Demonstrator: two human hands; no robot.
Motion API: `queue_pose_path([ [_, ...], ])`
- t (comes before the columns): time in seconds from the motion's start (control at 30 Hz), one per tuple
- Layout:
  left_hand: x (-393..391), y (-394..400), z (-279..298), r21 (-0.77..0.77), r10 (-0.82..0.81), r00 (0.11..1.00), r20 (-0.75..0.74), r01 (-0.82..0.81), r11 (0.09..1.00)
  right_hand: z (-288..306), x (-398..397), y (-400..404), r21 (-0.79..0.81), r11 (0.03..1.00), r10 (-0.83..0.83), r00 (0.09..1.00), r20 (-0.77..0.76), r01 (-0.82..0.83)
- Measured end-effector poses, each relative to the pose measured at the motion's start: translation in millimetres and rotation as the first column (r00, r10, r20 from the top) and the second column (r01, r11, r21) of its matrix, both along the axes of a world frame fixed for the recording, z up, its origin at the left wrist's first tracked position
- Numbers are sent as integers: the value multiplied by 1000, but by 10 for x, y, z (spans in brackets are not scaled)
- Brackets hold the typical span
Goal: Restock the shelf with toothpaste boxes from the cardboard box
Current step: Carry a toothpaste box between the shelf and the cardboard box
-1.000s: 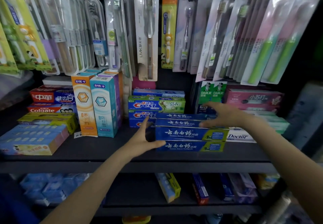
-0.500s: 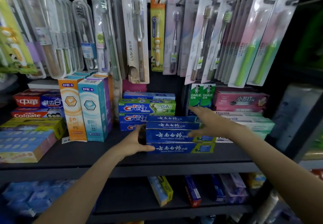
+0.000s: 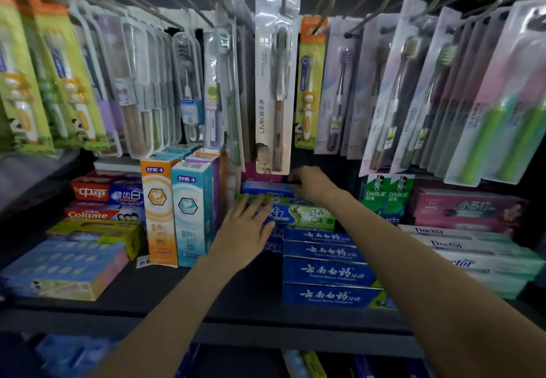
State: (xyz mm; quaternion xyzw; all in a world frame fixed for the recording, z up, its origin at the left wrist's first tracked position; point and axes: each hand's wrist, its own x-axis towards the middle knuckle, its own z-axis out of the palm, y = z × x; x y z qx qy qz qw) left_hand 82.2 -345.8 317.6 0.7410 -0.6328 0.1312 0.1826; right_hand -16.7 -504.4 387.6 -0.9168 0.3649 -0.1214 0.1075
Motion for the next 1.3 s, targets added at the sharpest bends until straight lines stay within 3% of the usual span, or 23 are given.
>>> queue_pose_path([
  [0.2, 31, -18, -20, 18, 3, 1000, 12, -3, 1000, -43, 143, -95, 22, 998, -61, 995, -79, 63],
  [0.43, 56, -51, -40, -15, -31, 999, 25, 31, 999, 20, 35, -92, 137, 988, 71, 997, 34, -75],
  [0.63, 57, -58, -44, 13, -10, 1000, -3, 10, 1000, -21, 23, -94, 254, 964, 45, 992, 119, -74],
  [0.9, 109, -68, -21, 6, 12, 999, 34, -12, 1000, -48, -27, -25, 279, 957, 75, 997, 33, -81],
  [1.03, 110, -32, -29, -25, 18, 1000, 12, -18, 1000, -33, -48, -19, 286, 955, 29, 985, 169, -77],
  [1.13, 83, 37, -53, -137, -25, 1000, -2, 24, 990, 25, -150, 74, 220, 974, 12, 975, 223, -63],
  [1.2, -11, 134, -83, -234, -100, 990, -96, 75, 969, 72, -302, 280, 117, 986, 86, 971, 224, -115],
  [1.3, -187, 291, -169, -227, -237, 930, -282, 175, 958, 79, -656, 650, -59, 961, 274, 957, 95, -269],
])
